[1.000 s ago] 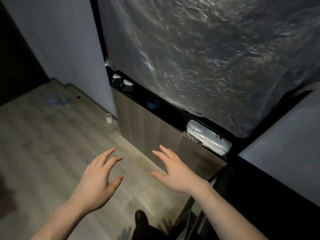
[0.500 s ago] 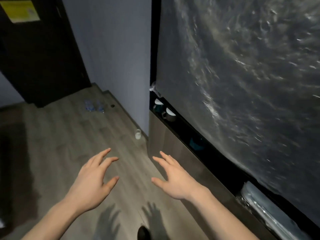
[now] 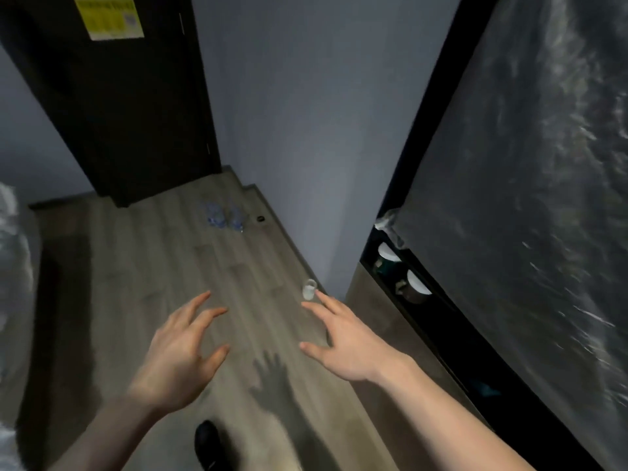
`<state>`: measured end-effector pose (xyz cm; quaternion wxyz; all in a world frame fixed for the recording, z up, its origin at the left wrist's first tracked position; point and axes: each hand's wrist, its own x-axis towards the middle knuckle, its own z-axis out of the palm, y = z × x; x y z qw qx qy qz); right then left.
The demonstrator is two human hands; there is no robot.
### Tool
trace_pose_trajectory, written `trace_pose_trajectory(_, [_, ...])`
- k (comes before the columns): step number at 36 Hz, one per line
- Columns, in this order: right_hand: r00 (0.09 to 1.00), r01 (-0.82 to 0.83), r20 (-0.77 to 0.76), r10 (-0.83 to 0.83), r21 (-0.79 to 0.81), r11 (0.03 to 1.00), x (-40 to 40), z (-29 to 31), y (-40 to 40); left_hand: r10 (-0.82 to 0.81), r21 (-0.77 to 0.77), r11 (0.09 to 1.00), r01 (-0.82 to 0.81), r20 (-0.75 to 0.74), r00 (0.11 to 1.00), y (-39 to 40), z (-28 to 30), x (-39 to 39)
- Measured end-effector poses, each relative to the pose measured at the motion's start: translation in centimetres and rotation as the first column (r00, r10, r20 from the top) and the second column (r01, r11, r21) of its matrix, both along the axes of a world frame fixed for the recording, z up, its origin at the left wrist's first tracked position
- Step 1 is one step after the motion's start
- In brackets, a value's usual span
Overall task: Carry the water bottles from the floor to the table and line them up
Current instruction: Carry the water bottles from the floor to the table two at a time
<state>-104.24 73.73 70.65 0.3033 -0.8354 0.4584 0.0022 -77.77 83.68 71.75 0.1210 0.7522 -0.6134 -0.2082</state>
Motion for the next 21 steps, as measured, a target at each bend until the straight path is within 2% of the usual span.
trace_pose_trajectory(11, [0.994, 0.106, 0.003, -0.106, -0.004, 0.994, 15.1, 0.3, -10.3, -0.087, -0.016, 0.996, 0.087, 0.021, 0.996, -11.9, 1.1, 16.0])
trace_pose_trajectory(21, [0.988, 0.156, -0.004, -0.156, 0.012, 0.988, 22.6, -0.9, -18.7, -0.182, -0.034, 0.982, 0.183, 0.037, 0.983, -22.0, 0.5, 25.1])
